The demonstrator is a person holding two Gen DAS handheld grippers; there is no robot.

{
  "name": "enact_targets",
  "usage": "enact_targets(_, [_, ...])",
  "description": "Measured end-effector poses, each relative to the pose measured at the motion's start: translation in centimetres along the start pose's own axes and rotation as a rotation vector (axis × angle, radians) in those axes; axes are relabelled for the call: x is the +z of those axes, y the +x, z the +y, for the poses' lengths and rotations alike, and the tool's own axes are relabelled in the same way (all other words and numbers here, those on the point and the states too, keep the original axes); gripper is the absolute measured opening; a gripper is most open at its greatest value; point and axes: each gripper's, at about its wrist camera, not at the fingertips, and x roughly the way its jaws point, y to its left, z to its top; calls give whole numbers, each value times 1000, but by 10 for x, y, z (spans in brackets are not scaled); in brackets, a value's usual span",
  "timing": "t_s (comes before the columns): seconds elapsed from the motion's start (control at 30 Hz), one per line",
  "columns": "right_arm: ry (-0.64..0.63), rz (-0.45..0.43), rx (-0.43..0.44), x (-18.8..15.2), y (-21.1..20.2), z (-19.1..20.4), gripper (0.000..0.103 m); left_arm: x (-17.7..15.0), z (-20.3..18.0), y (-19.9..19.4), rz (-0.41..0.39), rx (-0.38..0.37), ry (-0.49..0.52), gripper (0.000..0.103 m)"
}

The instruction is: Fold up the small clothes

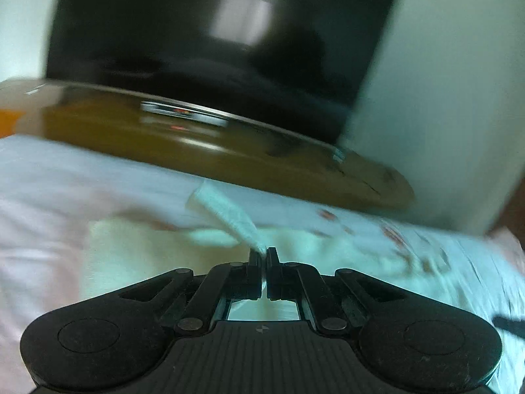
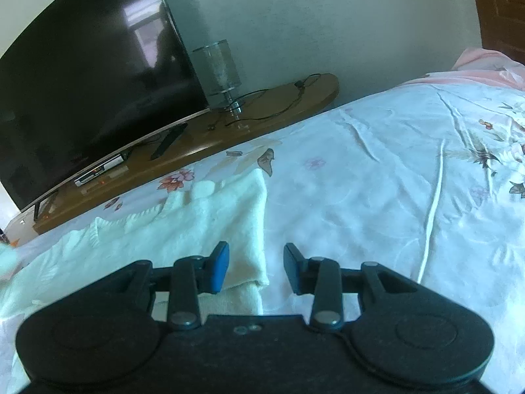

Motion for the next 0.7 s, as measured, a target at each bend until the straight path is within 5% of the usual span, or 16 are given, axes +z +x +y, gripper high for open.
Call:
enact_targets(0.3, [11,14,58,3,-15,-14,37,-45,-121,40,82,-136,108,3])
enact_targets(0.47, [5,36,107,5,-17,-15,46,-75,-173,46,165,-157,305,6])
enact_targets(0.57, [-7,44,136,7,-15,-8,46,-75,-163,15,117,-146,285,21])
enact_targets(0.7, [-58,69,221,11,-5,20,46,-68,-104,-36,32,2,193,21])
